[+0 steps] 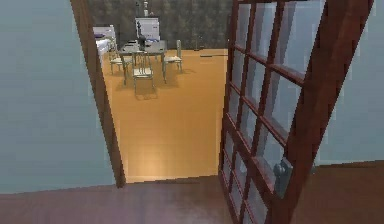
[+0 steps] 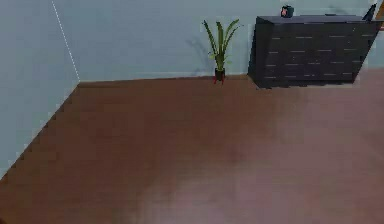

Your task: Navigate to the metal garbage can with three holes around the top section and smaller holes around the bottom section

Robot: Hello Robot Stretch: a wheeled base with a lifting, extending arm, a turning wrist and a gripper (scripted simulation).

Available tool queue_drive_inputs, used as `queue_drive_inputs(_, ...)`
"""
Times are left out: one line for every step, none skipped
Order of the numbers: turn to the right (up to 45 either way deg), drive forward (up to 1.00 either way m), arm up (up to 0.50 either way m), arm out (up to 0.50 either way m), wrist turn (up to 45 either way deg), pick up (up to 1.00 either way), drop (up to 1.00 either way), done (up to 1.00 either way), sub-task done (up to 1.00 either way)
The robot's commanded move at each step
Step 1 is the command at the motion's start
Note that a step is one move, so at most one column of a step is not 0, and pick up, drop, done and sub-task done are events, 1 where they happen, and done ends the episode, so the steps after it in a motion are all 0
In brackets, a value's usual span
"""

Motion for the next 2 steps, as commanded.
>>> queue_drive_inputs(-24.0, 0.00, 0.00, 0.00, 0.0, 0.00, 0.00, 0.00, 0.00)
queue_drive_inputs(0.0, 0.35, 0.00, 0.00, 0.0, 0.00, 0.00, 0.00, 0.00)
